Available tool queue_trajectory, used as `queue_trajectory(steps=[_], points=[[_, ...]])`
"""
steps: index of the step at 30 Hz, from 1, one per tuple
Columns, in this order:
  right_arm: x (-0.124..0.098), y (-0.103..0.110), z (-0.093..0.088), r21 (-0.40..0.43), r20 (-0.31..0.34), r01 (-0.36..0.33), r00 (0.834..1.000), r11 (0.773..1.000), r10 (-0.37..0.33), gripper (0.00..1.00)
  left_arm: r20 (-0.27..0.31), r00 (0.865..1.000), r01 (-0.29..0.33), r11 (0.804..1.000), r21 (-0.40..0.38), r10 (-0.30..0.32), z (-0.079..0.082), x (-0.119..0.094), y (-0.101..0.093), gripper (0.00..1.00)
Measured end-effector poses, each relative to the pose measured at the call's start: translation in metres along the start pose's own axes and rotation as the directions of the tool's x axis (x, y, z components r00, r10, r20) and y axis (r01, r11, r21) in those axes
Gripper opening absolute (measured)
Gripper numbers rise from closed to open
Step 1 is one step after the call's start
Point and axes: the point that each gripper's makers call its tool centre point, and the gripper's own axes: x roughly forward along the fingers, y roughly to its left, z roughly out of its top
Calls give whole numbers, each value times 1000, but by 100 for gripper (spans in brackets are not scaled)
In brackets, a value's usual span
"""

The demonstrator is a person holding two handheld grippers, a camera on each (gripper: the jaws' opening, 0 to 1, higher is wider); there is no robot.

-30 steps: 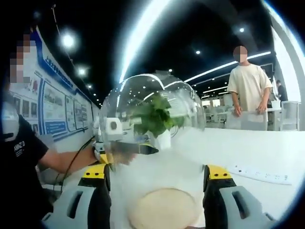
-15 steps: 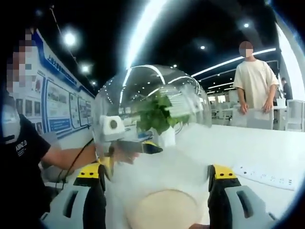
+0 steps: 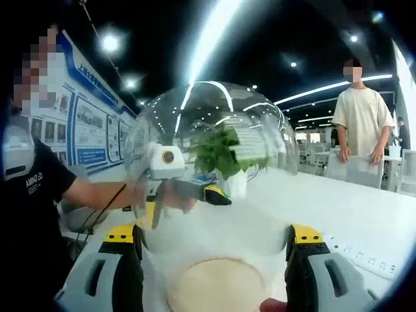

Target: Open the cover put in the Mizone put the cover back on

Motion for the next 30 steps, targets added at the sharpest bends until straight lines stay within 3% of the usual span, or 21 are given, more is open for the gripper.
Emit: queue_trajectory(steps=[3,14,21,25,30], points=[[1,0,0,-6,14,-17,1000,1000,17,86,22,999,30,998,-55,-29,5,-1,3,66],[5,1,0,4,4,-58,998,998,58,89,30,999,41,998,-38,-40,7,4,3,68],[6,1,-1,7,1,-103,995,995,103,90,63,994,89,995,-44,-86,11,3,5,69],[6,2,-1,4,16,-106,994,994,106,90,41,996,85,996,-8,-85,10,12,3,73],[6,2,-1,9,29,-103,994,995,103,90,50,994,99,995,-16,-98,11,10,4,73]])
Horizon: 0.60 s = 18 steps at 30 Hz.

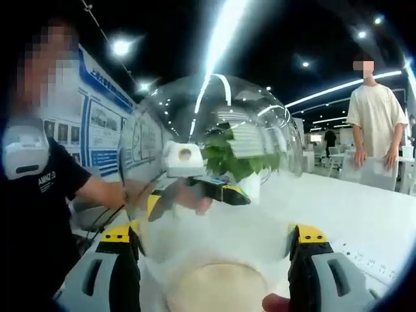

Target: Open the cover put in the Mizone put the cover back on

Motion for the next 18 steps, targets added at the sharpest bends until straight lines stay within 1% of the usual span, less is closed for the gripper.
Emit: queue_trajectory(steps=[5,11,16,18], points=[[1,1,0,1,3,-1,1000,1000,1,90,-14,1000,5,1000,4,-5,0,3,-2,74],[0,1,0,4,0,3,1000,1000,-3,90,-10,1000,25,1000,-6,-26,0,5,-2,74],[0,1,0,7,8,9,1000,1000,-9,90,11,999,37,999,-21,-37,1,6,-2,75],[1,2,0,6,9,17,1000,1000,-17,90,22,999,39,999,-18,-39,0,5,-1,73]])
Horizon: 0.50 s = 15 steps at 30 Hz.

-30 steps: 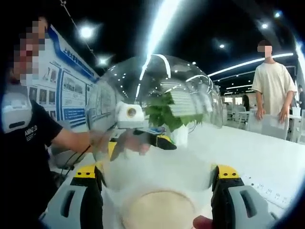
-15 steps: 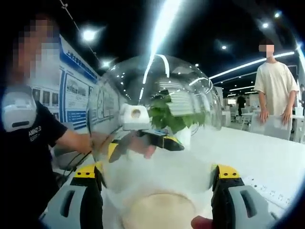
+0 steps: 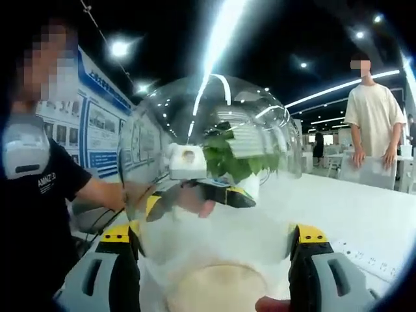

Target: Open the cover put in the Mizone put the cover back on

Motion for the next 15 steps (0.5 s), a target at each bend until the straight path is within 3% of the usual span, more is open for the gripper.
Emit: queue_trajectory(steps=[15], points=[[4,0,4,12,13,10,1000,1000,-10,90,-22,1000,-18,1000,18,19,2,-1,-1,69]])
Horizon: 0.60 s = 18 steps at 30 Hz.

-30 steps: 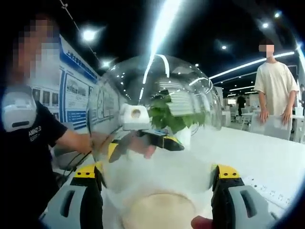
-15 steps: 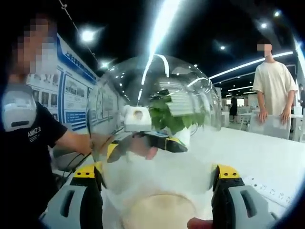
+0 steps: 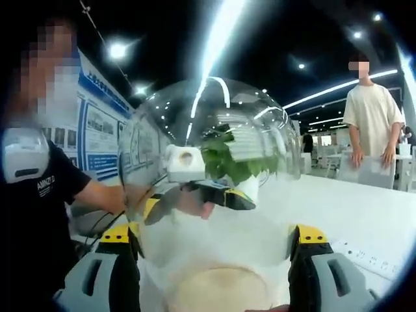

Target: Open the cover put in the Mizone put the cover back on

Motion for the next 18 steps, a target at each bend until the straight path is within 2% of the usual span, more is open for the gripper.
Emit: queue_trajectory(steps=[6,10,18], points=[[2,1,8,21,35,-5,999,1000,4,89,7,1000,-19,999,-33,19,2,-3,2,69],[4,4,5,-9,16,-7,1000,1000,7,90,-7,1000,-22,1000,-8,22,1,-3,2,69],[2,5,7,-7,24,-8,1000,1000,9,90,-12,1000,-27,1000,6,27,6,1,-2,70]])
